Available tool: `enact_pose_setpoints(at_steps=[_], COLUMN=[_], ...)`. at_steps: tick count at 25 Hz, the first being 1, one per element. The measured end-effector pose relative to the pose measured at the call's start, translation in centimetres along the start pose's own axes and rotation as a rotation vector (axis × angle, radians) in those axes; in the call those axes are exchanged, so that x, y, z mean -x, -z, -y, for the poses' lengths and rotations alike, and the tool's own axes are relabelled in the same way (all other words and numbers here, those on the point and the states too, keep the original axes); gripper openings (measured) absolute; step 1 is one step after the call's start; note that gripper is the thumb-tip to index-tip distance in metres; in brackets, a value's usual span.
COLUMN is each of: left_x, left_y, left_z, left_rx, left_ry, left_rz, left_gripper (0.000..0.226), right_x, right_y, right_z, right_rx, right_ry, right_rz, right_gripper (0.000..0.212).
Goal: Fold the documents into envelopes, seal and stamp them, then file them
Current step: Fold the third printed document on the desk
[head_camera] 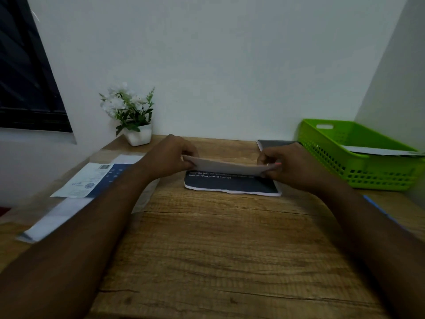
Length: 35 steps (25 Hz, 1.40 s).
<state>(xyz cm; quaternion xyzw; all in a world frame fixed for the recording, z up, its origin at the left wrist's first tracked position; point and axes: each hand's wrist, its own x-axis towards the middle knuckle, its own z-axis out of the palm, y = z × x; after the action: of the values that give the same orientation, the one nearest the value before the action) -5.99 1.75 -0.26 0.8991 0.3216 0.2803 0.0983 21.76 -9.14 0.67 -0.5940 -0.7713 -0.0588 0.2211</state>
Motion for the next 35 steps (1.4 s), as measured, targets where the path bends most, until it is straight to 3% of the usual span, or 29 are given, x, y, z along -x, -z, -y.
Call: enact_pose_setpoints(at_steps=[11, 14, 16, 20, 24, 29, 35], left_x=[0.0, -0.1, -0.1, -0.4, -0.7, -0.8, -0.4], left_y=[1.0, 0.8, 0.2, -1.7, -2.5, -2.0, 0.1], left_z=[0.6, 0.3, -0.4, -1.8, -2.3, -1.8, 0.5], left_rx=[-0.033, -0.117, -0.133, -0.123, -0.145, -0.115, -0.119], left_ry=[0.075, 0.075, 0.039, 0.012, -0.006, 0.014, 0.157], left_rz=[0.3, 0.317, 0.313, 0.389, 0.439, 0.471, 0.482], left_gripper=[0.029, 0.028, 0.016, 0.047, 0.05, 0.049, 0.049], right_x=[-0.1, 0.1, 0.1, -0.2, -0.3, -0.6, -0.3], right_y=[0.1, -0.1, -0.7, -2.0, -3.2, -2.5, -0.1], right_z=[-0.6, -0.3, 0.3, 1.0, 1.4, 0.9, -1.0], right_rx=[-0.062, -0.12, -0.125, -0.145, -0.162, -0.081, 0.011], right_ry=[-0.122, -0.136, -0.085, -0.007, 0.009, -0.015, -0.124], right_rz=[0.367, 0.358, 0.329, 0.306, 0.333, 0.356, 0.409], right_gripper=[0.011, 0.041, 0.034, 0.037, 0.041, 0.045, 0.059])
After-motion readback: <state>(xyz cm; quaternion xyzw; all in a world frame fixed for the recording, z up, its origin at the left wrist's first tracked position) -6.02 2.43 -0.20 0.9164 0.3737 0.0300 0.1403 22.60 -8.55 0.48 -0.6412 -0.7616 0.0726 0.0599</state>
